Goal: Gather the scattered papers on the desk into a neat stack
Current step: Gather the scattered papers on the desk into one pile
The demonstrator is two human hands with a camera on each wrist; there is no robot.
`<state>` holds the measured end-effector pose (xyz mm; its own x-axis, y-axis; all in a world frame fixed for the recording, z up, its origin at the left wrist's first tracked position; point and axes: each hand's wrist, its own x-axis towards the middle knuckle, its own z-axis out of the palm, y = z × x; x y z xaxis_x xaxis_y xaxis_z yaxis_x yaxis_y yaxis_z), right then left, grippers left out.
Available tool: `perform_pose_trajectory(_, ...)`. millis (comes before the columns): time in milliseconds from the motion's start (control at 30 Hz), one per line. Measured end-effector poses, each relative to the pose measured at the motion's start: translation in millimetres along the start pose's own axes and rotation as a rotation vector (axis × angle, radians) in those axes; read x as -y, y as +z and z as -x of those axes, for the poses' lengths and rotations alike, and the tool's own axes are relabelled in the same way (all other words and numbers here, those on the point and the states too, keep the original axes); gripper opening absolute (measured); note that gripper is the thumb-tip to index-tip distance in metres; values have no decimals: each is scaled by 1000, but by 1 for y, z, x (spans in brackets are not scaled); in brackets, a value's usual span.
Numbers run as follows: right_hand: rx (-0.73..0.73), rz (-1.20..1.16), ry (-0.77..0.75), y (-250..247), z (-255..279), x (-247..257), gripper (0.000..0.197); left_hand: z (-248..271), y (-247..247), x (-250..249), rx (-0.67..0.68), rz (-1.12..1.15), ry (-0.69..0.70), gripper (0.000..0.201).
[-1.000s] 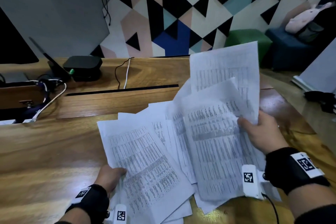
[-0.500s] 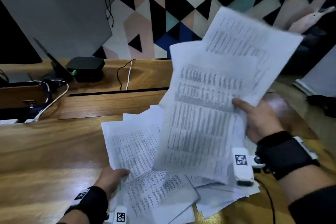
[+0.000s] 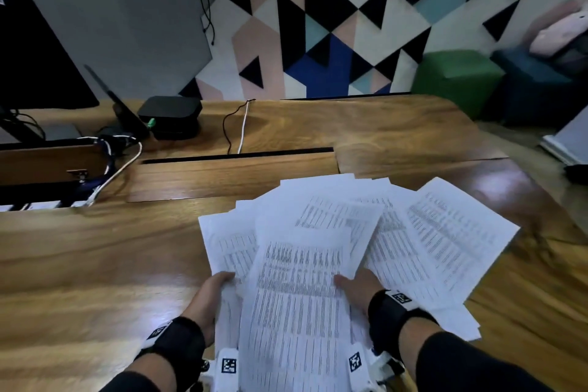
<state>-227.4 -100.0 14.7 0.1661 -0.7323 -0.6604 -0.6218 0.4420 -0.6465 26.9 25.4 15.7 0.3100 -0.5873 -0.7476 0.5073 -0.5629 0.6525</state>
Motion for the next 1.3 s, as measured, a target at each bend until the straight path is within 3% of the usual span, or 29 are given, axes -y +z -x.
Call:
perform_pose_trajectory(100, 89, 119, -45, -6, 0, 0, 50, 4, -1, -4, 65, 9, -14, 37)
perform_pose_trajectory(267, 248, 197, -110, 4, 6, 5, 50, -4, 2, -1, 87, -203, -64, 37)
perform_pose_trajectory(333, 143, 153, -156, 4, 6, 3, 45, -9, 2, 0, 61, -232, -38, 35)
perform_pose_trajectory(400, -149, 98, -121, -10, 6, 2, 47, -13, -2, 0, 20, -233, 2, 30)
perform_pose_trajectory(467, -426, 243, -10, -37, -2, -6, 73, -13, -9, 1, -25, -211, 32, 26)
perform_pose_trajectory(567, -491, 429, 223, -75, -13, -20, 115, -15, -18, 8, -97, -185, 77, 26)
perform_pose_trajectory(633, -466, 470, 298, -87, -19, -28, 123, -19, -22, 15, -172, -171, 107, 29)
perform_pose_trajectory(800, -385, 426, 332, -94, -38, -32, 105, -25, -18, 18, -267, -153, 117, 29)
perform_pose_trajectory(833, -363, 374, 305, -93, -40, -32, 96, -25, -16, 17, -270, -155, 127, 28)
perform_pose_trajectory(933, -328, 232, 177, -94, -45, -37, 43, -23, -14, 14, -276, -171, 142, 24)
perform_pose_trajectory(1000, -371, 92, 112, -99, -42, -42, 27, -24, -15, 15, -275, -175, 143, 23)
perform_pose_trajectory(1133, -562, -173, 251, -121, -29, -53, 36, -29, -18, 18, -295, -191, 123, 25)
perform_pose_trajectory(1200, -531, -182, 369, -131, -21, -58, 42, -29, -17, 19, -296, -200, 132, 21)
perform_pose_trajectory(1300, -506, -140, 469, -138, -20, -65, 35, -28, -16, 18, -311, -211, 145, 15)
